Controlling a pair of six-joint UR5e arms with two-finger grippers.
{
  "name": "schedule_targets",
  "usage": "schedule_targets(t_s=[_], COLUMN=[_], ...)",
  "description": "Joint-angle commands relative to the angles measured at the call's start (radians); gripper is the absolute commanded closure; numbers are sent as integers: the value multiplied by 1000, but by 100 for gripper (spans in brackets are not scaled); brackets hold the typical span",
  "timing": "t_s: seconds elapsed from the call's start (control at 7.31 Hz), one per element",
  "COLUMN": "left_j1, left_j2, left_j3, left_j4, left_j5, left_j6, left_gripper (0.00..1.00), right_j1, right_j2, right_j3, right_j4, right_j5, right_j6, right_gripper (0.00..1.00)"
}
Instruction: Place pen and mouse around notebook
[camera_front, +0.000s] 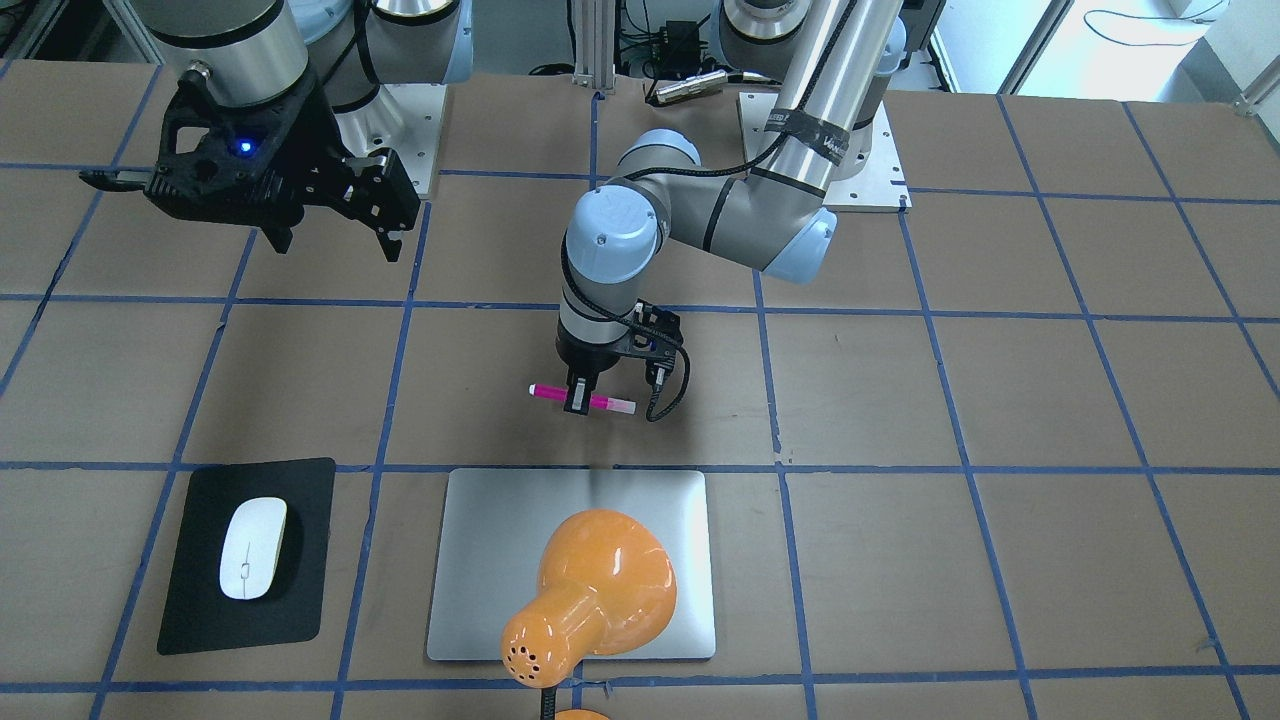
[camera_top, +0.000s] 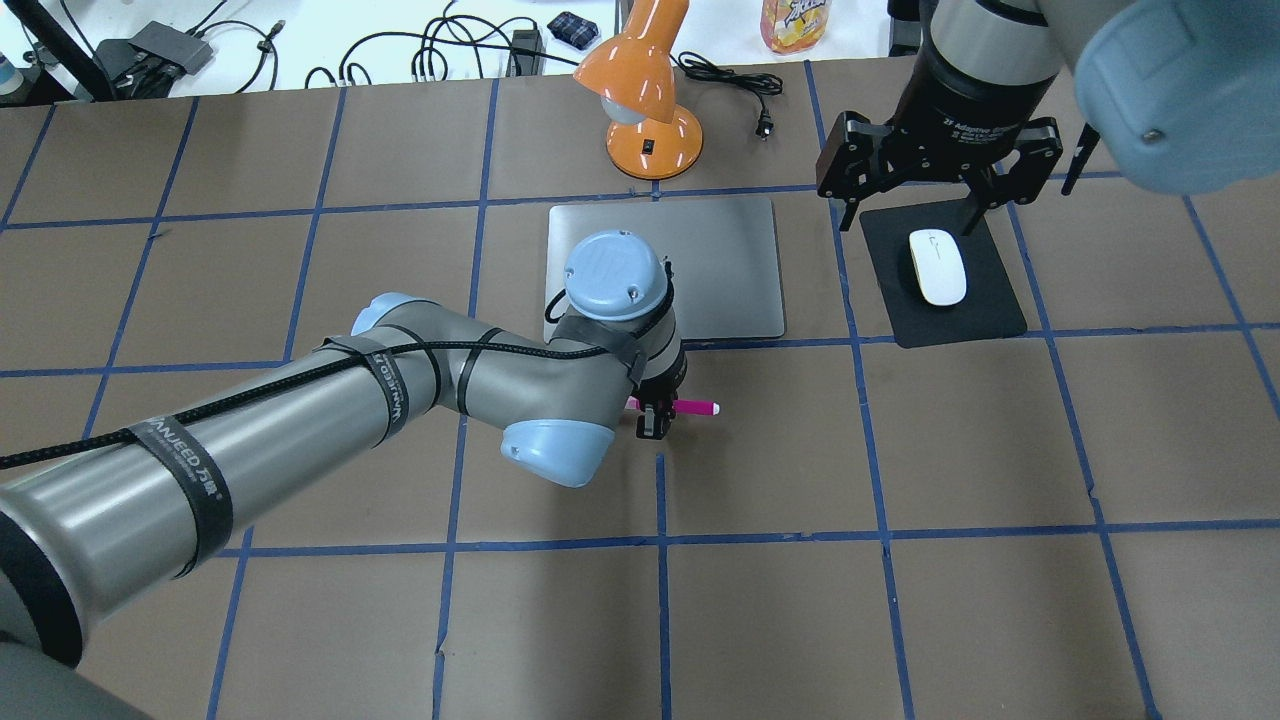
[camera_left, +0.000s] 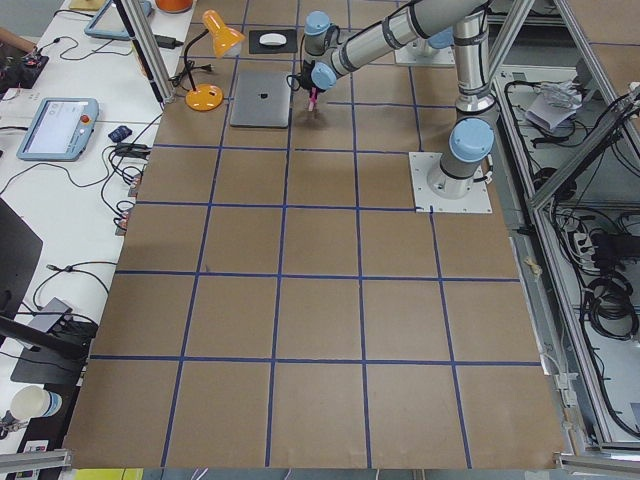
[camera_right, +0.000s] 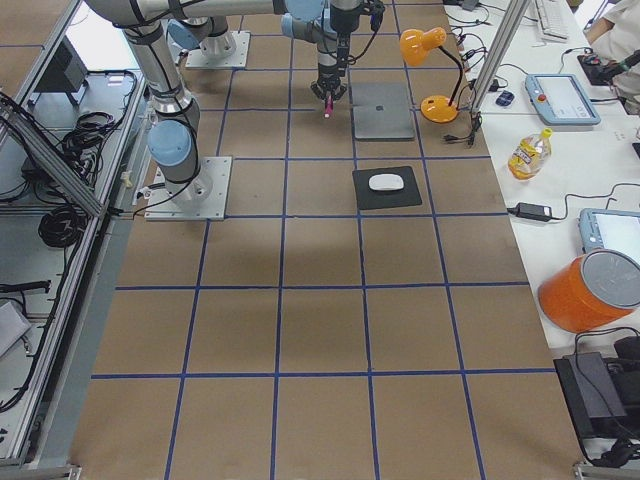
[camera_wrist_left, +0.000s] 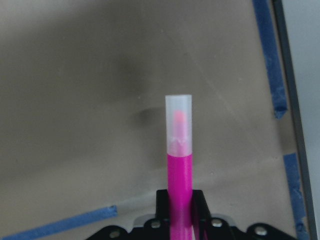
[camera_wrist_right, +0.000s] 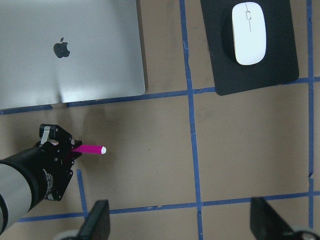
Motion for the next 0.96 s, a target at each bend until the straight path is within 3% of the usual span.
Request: schedule_targets(t_s=[0.0,0.14,0.27,0.82], left_j1=[-1,-1,-1,140], left_j2=[-6,-3,6,80], left_j3=[0,0,2,6], left_j4=[5,6,6,-41], left_j5=[0,2,5,11], left_j6=[-14,-9,24,546], left_gripper=[65,9,0,0], right_j1=[-4,-4,-7,-12], right_j2=[0,0,0,0], right_j3=[-1,-1,-2,-1], right_j4=[0,0,0,0], right_j5=[3,2,2,3], right_j6=[1,-1,-1,1], right_gripper=[0,0,0,0])
